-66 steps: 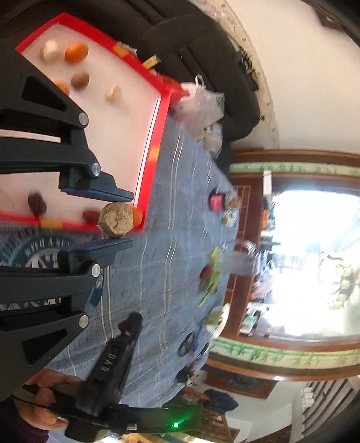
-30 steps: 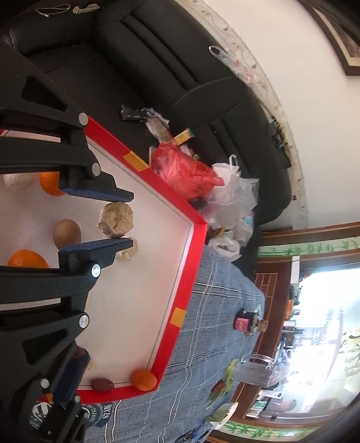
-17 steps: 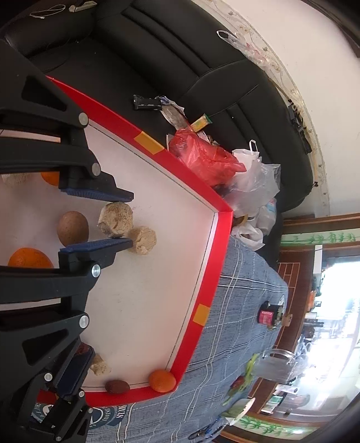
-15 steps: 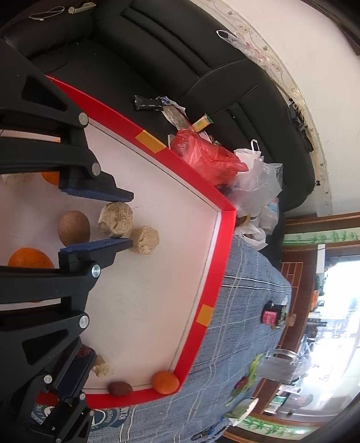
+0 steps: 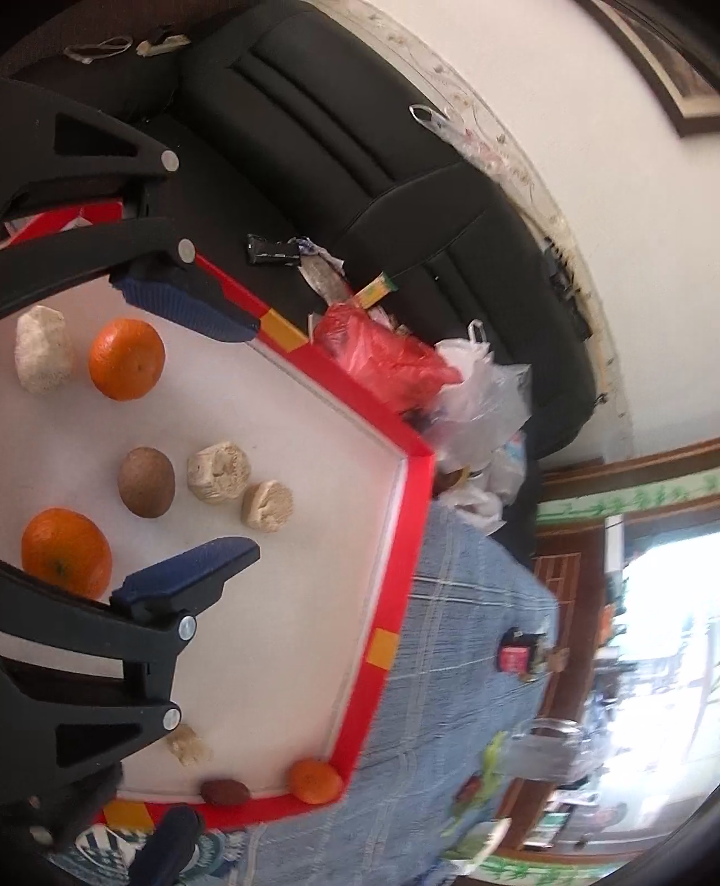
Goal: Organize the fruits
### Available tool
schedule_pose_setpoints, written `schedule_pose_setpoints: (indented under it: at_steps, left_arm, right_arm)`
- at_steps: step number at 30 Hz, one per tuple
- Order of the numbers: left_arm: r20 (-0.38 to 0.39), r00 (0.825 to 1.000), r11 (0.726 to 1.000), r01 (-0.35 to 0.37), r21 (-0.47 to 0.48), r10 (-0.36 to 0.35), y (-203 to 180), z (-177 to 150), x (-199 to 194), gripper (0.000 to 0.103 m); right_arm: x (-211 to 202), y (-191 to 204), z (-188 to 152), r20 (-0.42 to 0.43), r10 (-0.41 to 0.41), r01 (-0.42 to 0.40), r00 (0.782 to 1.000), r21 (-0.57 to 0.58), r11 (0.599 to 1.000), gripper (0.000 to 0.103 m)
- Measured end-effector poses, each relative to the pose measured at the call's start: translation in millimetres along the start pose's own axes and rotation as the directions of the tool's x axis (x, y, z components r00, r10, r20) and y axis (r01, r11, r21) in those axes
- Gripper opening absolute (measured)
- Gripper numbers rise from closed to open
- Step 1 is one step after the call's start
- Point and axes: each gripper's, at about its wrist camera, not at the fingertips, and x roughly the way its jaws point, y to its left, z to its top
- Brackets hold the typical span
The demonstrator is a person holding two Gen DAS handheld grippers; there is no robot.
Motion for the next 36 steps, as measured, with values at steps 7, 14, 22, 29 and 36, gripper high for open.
schedule_pose_setpoints:
  at_steps: [7,14,22,29,36]
  left_arm:
    - [0.064,0.997,0.998,0.039,-0.056,-0.035,-3,5,-34,0.078]
    - [0.177,0.983,0.996,0.066,-0.055,-0.056,-10,8,-78,0.081]
    - [0.255,0.963,0.996,0.091,-0.023,-0.082,-21,9,-113,0.083]
    - [0.288,0.954,0.996,0.087,-0.017,-0.078,-30,9,-125,0.092]
    - [0.337,0.94,0.998,0.069,-0.01,-0.062,-36,8,-134,0.103]
  right_arm:
    - [-36,-24,0,0.094,-0.089,0.086,0.992,0.037,0.996,0.054]
    - [-71,-39,1,0.191,-0.136,0.122,0.972,0.079,0.989,0.063]
    - [-95,-40,-5,0.273,-0.196,0.183,0.942,0.07,0.981,0.081]
    - [-105,-54,-10,0.3,-0.238,0.217,0.924,0.103,0.971,0.087]
    - [-111,-72,-11,0.309,-0.249,0.204,0.918,0.172,0.964,0.088]
